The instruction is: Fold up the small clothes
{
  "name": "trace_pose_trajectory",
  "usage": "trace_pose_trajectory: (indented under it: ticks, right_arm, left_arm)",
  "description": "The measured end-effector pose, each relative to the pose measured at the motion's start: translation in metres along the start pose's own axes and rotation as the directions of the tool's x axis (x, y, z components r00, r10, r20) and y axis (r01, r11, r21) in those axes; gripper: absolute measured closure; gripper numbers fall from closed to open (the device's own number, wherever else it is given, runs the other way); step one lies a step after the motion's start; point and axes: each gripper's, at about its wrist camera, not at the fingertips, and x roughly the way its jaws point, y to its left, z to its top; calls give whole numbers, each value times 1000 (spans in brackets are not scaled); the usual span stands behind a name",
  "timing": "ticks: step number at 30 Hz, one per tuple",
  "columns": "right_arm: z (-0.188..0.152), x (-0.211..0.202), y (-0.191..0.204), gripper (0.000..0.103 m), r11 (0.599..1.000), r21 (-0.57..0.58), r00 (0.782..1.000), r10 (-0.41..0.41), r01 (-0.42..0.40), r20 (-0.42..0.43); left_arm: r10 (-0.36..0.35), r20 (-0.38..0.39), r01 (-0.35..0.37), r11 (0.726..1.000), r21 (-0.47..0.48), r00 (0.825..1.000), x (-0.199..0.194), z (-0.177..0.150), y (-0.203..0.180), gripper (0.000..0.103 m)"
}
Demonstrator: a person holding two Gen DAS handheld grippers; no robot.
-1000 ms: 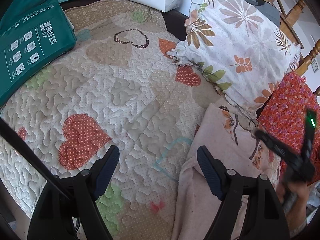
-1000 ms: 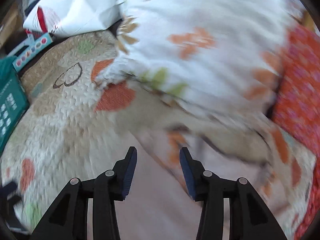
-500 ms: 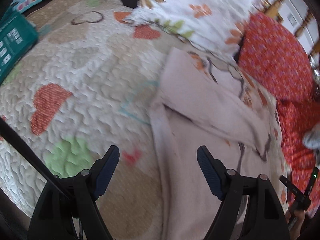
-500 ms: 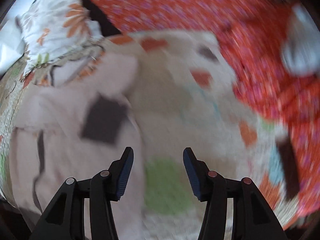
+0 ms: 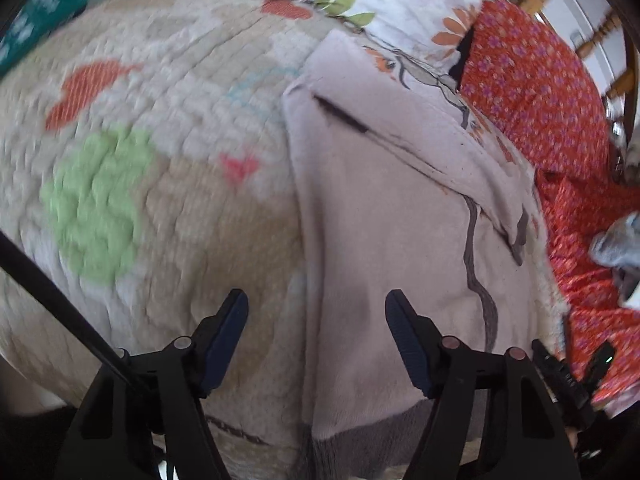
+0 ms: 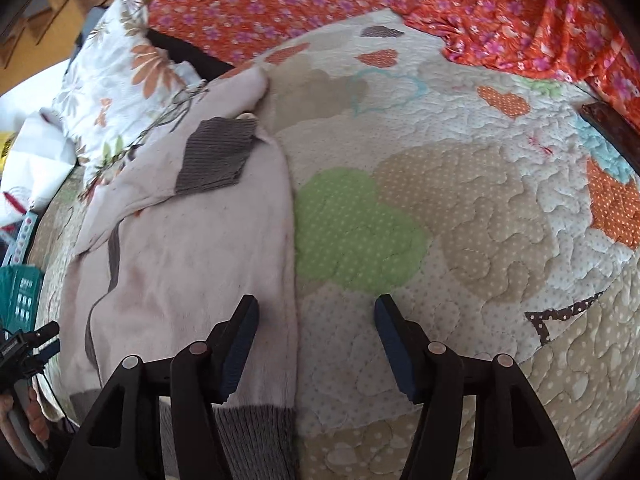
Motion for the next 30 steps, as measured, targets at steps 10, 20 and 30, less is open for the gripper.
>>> trace_pose_trajectory:
  ticks: [10, 20, 30]
  right_arm:
    - [-19, -5, 6, 37, 984, 61, 986, 165, -165, 3]
    - [-37, -1, 28, 48, 963, 71, 964, 263, -259, -41]
    - [-44, -8, 41, 96, 965, 64, 958, 262, -256, -118]
  left_arm:
    - [-104, 48, 105, 994, -35, 993, -3, -33, 2, 33]
    - [-90, 1, 90, 990, 110, 996, 7, -71, -33, 43]
    - [-23, 21, 18, 980, 200, 1000, -39, -50, -34, 93]
